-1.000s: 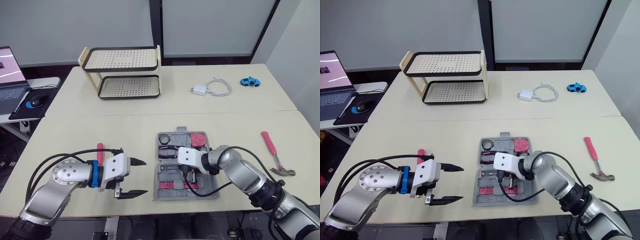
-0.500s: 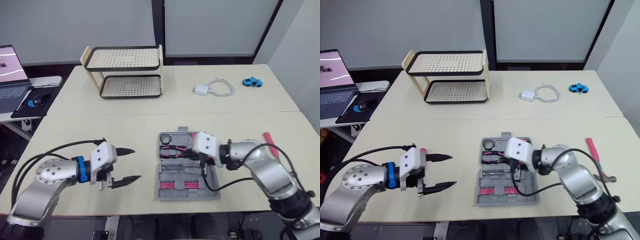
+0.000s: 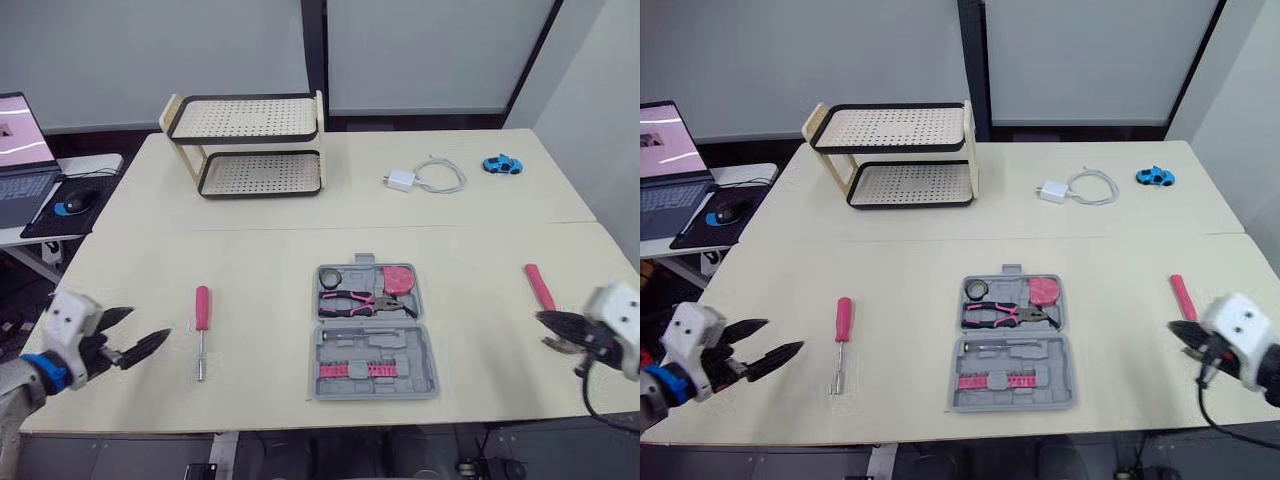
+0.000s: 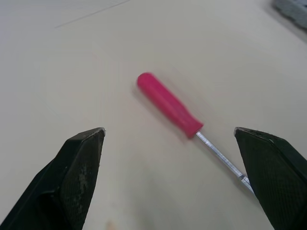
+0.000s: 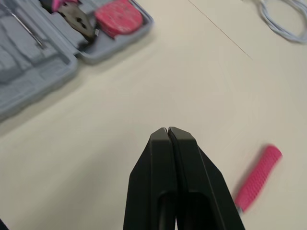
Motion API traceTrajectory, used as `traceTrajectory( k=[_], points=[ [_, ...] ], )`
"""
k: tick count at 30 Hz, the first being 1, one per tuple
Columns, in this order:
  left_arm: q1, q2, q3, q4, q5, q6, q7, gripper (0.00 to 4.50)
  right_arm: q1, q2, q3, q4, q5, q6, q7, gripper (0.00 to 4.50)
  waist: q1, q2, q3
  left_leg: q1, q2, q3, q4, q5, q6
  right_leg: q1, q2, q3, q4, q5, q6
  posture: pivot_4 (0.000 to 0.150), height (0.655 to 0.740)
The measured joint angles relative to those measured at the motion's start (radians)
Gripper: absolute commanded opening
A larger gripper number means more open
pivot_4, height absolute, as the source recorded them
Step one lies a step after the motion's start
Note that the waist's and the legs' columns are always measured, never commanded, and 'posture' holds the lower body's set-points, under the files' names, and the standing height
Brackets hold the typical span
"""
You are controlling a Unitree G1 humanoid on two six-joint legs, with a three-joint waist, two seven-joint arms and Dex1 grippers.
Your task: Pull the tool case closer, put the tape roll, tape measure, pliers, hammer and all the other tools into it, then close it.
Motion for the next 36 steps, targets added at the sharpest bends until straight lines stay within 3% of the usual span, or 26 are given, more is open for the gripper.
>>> traceTrajectory(
  k=[4, 7, 16, 18, 30, 36],
  points=[
    [0.037, -0.015, 0.025, 0.051, 0.002, 0.007, 0.036, 4.5, 0.086, 0.019, -0.105, 0.121, -0.005, -0.073, -0.011, 0.06, 0.001, -0.001, 0.0, 0.0, 0.0, 0.0, 0.0, 0.0, 0.0, 0.001, -0.001, 0.0, -0.001, 0.0, 0.0, 0.15, 0.74],
    [0.063, -0.022, 0.029, 0.048, 0.001, 0.03, 0.044, 4.5, 0.122, 0.032, -0.142, 0.174, 0.001, -0.098, -0.021, 0.66, 0.0, -0.001, -0.001, 0.0, 0.0, 0.0, 0.0, 0.0, 0.0, 0.001, -0.001, 0.0, -0.001, 0.0, 0.0, 0.15, 0.74],
    [0.115, -0.047, 0.036, -0.039, -0.018, 0.115, 0.068, 4.5, 0.163, 0.025, -0.169, 0.232, 0.032, -0.095, -0.018, 3.95, 0.001, -0.001, -0.001, 0.0, 0.0, 0.0, -0.001, 0.0, 0.0, 0.001, -0.001, 0.0, -0.001, 0.0, 0.0, 0.15, 0.74],
    [0.13, -0.054, 0.038, -0.071, -0.025, 0.137, 0.08, 4.5, 0.164, 0.021, -0.169, 0.244, 0.033, -0.096, -0.018, 4.46, 0.001, -0.001, -0.001, 0.0, 0.0, 0.0, -0.001, 0.0, 0.0, 0.001, -0.001, 0.0, -0.001, 0.0, 0.0, 0.15, 0.74],
    [0.161, -0.056, 0.044, -0.166, -0.049, 0.215, 0.099, 4.5, 0.195, 0.004, -0.169, 0.271, 0.039, -0.096, -0.017, 4.46, 0.001, 0.0, -0.001, 0.0, 0.0, 0.001, -0.001, 0.0, 0.0, 0.002, -0.001, 0.0, -0.002, 0.0, 0.0, 0.15, 0.74],
    [0.209, -0.016, 0.044, -0.192, -0.04, 0.187, 0.02, 4.5, 0.209, -0.022, -0.17, 0.272, 0.041, -0.093, 0.002, 4.46, 0.001, 0.0, -0.001, 0.0, 0.0, 0.0, -0.001, 0.0, 0.0, 0.002, -0.001, 0.0, -0.002, 0.0, -0.001, 0.15, 0.74]
  ],
)
